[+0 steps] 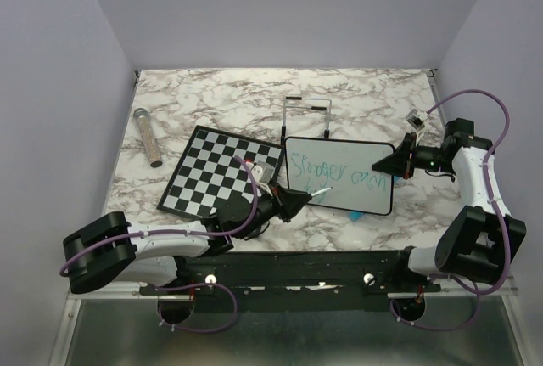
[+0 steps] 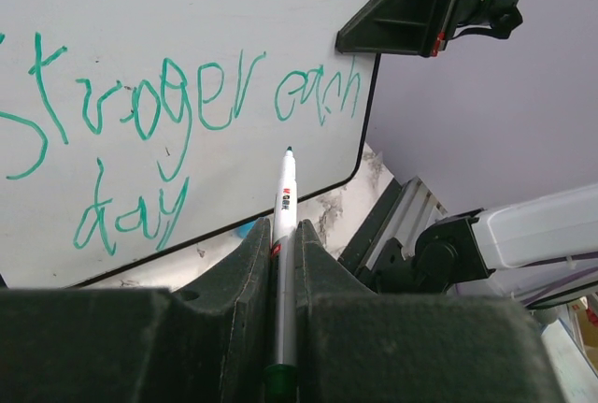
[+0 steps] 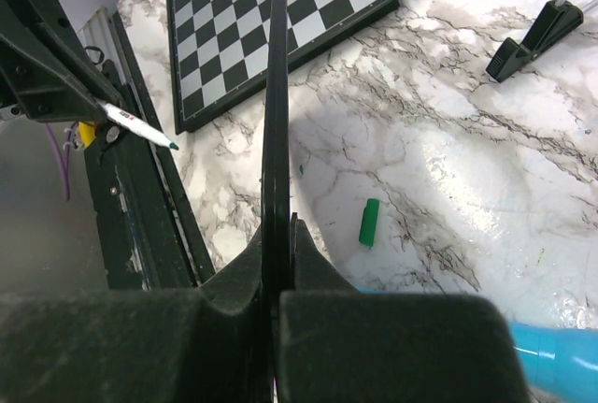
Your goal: Write a sentence on the whiteboard
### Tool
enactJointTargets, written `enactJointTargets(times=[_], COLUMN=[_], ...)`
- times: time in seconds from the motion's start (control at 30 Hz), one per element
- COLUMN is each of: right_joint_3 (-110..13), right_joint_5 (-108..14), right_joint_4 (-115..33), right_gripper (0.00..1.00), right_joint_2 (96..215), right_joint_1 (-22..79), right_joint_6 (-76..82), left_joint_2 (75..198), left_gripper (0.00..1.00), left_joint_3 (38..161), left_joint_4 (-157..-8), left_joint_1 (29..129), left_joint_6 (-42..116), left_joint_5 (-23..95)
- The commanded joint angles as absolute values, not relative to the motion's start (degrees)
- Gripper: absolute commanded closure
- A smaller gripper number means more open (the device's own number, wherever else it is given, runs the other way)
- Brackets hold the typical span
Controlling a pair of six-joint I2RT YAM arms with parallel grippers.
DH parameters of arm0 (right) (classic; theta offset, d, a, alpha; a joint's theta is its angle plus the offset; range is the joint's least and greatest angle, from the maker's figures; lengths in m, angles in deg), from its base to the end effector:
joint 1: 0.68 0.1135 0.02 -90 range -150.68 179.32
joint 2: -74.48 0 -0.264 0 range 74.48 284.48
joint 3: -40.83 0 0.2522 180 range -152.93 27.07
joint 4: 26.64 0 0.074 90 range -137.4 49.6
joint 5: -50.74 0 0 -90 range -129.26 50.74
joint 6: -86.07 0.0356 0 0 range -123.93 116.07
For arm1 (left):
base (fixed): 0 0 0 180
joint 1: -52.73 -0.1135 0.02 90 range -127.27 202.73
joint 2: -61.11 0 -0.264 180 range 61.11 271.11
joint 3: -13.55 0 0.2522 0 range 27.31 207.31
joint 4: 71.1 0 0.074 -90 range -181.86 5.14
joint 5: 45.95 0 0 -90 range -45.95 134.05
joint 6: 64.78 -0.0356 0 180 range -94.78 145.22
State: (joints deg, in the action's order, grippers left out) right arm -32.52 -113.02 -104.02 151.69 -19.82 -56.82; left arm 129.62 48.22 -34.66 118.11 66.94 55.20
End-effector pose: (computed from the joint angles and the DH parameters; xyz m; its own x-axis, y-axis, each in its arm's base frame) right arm 0.2247 -0.0418 0.2710 -0.5263 -0.0534 -0.8486 -0.7726 0.4468 0.4511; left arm 0.1069 -0.2167 0.2236 -0.5259 -0.4197 -0.7398 0.6182 0.4087 -0.6714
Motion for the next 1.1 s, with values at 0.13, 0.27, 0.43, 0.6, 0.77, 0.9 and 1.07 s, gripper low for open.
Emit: enactJointTargets(times=[0.13,0.27,0.43,0.6,0.77,0.9,1.07], right_joint_3=[-32.3,-32.3,-32.3,-32.4,-32.4,-32.4,-32.4], right_joint_5=[-115.0,-115.0,-115.1,-115.2,-115.2,-115.1,-115.0], right_joint_4=[-101.8,-101.9,-102.2,-102.4,-102.5,-102.5,-102.4], right_gripper=[0.99,0.99,0.99,1.0,1.0,1.0,1.0], right_joint_2=[150.8,150.7,150.4,150.5,150.5,150.6,150.8], right_joint_1=[-19.4,-19.3,-19.3,-19.3,-19.3,-19.3,-19.3], right_joint_6=[-57.1,-57.1,-57.3,-57.5,-57.5,-57.6,-57.5], left_joint_2=[131.8,135.4,141.7,143.5,145.2,146.0,147.1], left_gripper=[1.0,1.0,1.0,1.0,1.0,1.0,1.0], left_joint_3=[52.0,54.5,56.8,57.7,57.9,58.1,58.3], left_joint_4=[-33.5,-33.4,-32.0,-32.5,-32.7,-32.5,-32.7], left_joint_1=[116.8,114.9,114.6,114.4,113.4,112.5,111.9], left_joint_6=[64.8,65.1,65.7,65.2,65.5,65.7,65.5], left_joint_5=[53.9,48.7,44.1,42.7,43.3,43.4,42.5])
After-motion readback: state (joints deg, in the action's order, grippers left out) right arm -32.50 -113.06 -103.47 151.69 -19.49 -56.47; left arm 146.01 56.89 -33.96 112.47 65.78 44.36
